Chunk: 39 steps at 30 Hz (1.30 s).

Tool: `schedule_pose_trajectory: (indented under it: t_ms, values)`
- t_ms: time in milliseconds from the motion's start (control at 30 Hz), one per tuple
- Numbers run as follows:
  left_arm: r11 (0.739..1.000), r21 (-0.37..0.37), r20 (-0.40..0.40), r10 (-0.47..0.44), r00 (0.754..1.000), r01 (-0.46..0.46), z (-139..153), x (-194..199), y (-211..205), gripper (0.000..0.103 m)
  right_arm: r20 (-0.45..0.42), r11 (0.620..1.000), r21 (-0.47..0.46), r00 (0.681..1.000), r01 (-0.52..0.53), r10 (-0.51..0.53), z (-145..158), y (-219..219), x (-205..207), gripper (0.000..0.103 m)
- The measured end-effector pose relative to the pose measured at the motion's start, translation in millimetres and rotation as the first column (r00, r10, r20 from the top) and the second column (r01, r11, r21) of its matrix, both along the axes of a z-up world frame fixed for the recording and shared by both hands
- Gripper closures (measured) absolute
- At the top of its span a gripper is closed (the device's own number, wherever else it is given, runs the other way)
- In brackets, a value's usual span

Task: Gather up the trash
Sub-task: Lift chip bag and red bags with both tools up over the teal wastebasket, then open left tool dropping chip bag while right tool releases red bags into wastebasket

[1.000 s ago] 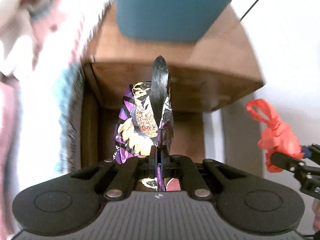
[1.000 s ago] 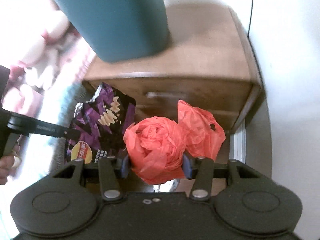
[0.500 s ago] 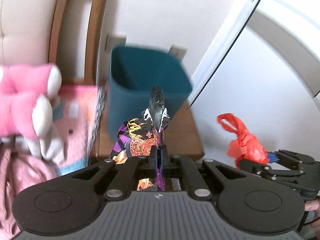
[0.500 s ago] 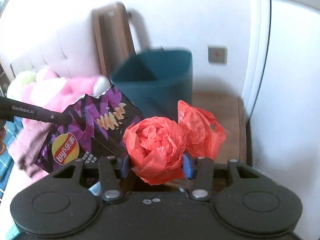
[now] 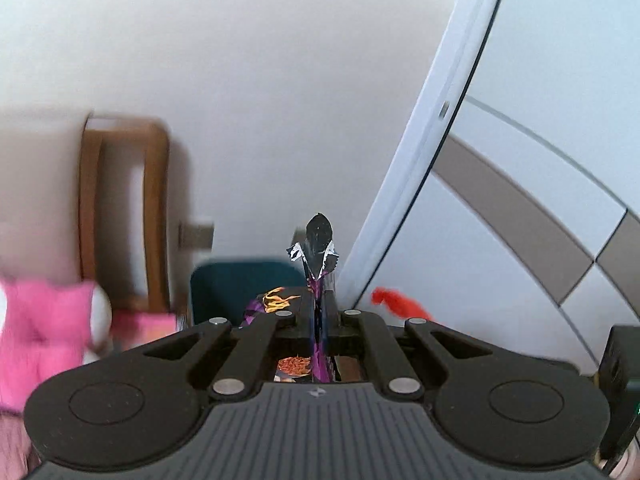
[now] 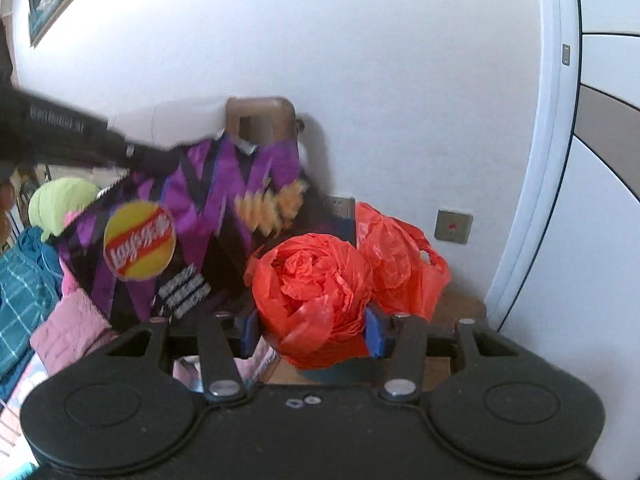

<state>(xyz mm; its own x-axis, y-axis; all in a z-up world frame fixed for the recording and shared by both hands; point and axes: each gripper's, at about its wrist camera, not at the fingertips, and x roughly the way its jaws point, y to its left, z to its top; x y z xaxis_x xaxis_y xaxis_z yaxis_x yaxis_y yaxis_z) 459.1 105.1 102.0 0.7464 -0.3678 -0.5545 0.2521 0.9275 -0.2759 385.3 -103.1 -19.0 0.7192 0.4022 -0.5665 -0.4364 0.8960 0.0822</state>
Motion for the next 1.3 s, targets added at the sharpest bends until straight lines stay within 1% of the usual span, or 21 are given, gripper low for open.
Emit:
schedule_pose_trajectory:
  t_ms: [133,200,300,433,500,567,600,700,800,867,967,1100,1133,1167,1233,1267,1300]
  values:
    - [1.0,0.02,0.057,0.011,0.998,-0.013,17,37,-16,0.101,0.028,1.0,-0.01,1.0,-0.007,0.007,15,4,31,0.054]
    - [0.999,0.037,0.078,0.023,0.997,-0.026,16,55,-26,0.101,0.033,1.0,-0.014,0.999,-0.02,0.02,19,5,49,0.054]
    - [0.998,0.038,0.058,0.054,0.997,-0.056,4,89,-37,0.101,0.028,0.998,-0.041,0.998,-0.055,0.056,16,8,85,0.054]
    - [0.993,0.056,-0.013,0.108,0.994,-0.107,-34,134,-45,0.101,0.003,0.99,-0.083,0.993,-0.116,0.116,-2,15,141,0.054]
    - [0.988,0.074,-0.06,0.139,0.988,-0.134,-63,158,-46,0.101,-0.014,0.983,-0.105,0.988,-0.152,0.152,-14,18,160,0.054]
    - [0.984,0.088,-0.105,0.164,0.981,-0.155,-87,173,-45,0.101,-0.039,0.972,-0.133,0.981,-0.193,0.189,-32,22,184,0.054]
    - [0.982,0.099,-0.13,0.174,0.976,-0.162,-102,181,-46,0.101,-0.053,0.966,-0.144,0.977,-0.214,0.208,-41,25,190,0.054]
    - [0.974,0.147,-0.182,0.201,0.963,-0.175,-138,192,-45,0.101,-0.1,0.944,-0.185,0.96,-0.275,0.26,-67,34,209,0.054]
    - [0.968,0.17,-0.231,0.222,0.947,-0.186,-168,203,-45,0.101,-0.145,0.915,-0.22,0.939,-0.338,0.312,-95,52,229,0.054]
    - [0.962,0.193,-0.245,0.239,0.94,-0.195,-179,207,-43,0.101,-0.178,0.897,-0.239,0.925,-0.371,0.335,-110,59,238,0.054]
    - [0.957,0.204,-0.302,0.261,0.917,-0.205,-199,219,-38,0.101,-0.226,0.882,-0.249,0.909,-0.401,0.35,-129,59,244,0.054]
    - [0.944,0.276,-0.355,0.277,0.893,-0.183,-230,230,-39,0.1,-0.3,0.87,-0.236,0.884,-0.432,0.358,-147,63,261,0.052]
    - [0.939,0.297,-0.366,0.279,0.888,-0.172,-237,230,-40,0.1,-0.31,0.87,-0.234,0.882,-0.434,0.356,-152,62,267,0.051]
    - [0.936,0.312,-0.376,0.28,0.883,-0.164,-238,227,-43,0.1,-0.321,0.87,-0.231,0.879,-0.435,0.354,-158,59,272,0.049]
    - [0.929,0.338,-0.399,0.287,0.871,-0.151,-248,227,-43,0.099,-0.337,0.873,-0.216,0.873,-0.436,0.353,-167,60,270,0.047]
    - [0.924,0.352,-0.409,0.292,0.865,-0.146,-253,227,-43,0.099,-0.341,0.876,-0.213,0.873,-0.433,0.348,-170,63,276,0.044]
    - [0.922,0.361,-0.419,0.292,0.86,-0.138,-258,228,-43,0.099,-0.34,0.879,-0.211,0.875,-0.427,0.343,-170,57,273,0.039]
